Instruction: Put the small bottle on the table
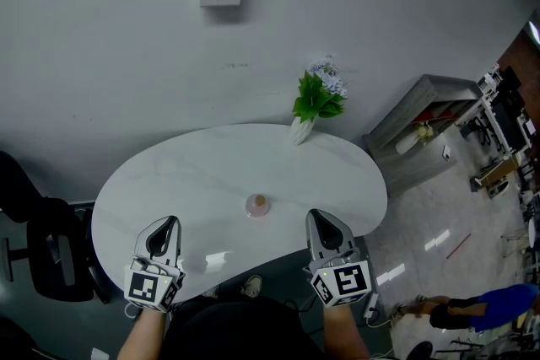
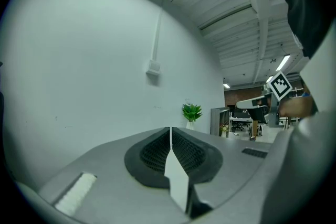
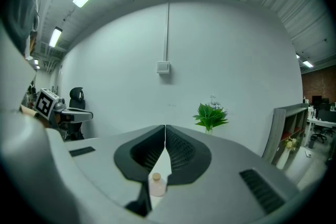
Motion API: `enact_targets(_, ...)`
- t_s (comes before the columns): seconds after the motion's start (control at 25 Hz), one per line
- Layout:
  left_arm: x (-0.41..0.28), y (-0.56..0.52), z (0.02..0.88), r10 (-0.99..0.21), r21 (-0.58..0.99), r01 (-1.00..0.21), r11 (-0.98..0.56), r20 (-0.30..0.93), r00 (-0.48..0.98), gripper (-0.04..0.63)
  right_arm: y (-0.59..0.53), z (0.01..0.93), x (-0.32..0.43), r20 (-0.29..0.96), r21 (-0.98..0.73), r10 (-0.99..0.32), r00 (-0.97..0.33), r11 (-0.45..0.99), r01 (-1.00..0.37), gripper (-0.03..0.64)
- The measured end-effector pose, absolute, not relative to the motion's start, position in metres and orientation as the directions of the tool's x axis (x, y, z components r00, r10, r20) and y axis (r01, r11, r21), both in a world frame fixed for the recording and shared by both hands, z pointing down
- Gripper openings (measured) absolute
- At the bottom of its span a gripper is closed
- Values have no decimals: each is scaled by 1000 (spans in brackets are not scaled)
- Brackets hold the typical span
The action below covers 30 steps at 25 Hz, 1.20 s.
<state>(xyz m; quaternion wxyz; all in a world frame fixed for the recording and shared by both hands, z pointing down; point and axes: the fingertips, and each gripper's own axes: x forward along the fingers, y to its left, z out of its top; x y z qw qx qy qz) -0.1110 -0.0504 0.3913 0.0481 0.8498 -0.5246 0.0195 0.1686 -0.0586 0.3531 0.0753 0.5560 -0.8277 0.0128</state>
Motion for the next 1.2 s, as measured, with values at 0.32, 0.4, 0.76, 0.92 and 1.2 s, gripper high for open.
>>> enact_targets(0.32,-109,-49,394,-885,59,-890,-452,92,456,14,-57,360,160,159,77,-904,-396,411,-908,6)
enact_targets(0.4,-108,-49,395,-884,61,-889,-453,94,457,14,-57,361,159,160,75,-904,-396,412,-908,6)
enact_targets(0.76,-111,-46,400,-883,60,-888,-455,96,459,14,-58,361,153,162,87,-902,-401,418,-904,6)
enact_targets(0.92,-113,-43,402,-884,55,-889,-454,99,457,14,-56,361,149,163,90,-898,-408,425,-901,6)
enact_targets(1.2,-111,-43,402,-885,74,-891,-448,109,454,14,-56,362,148,166,95,-897,-410,428,-899,6)
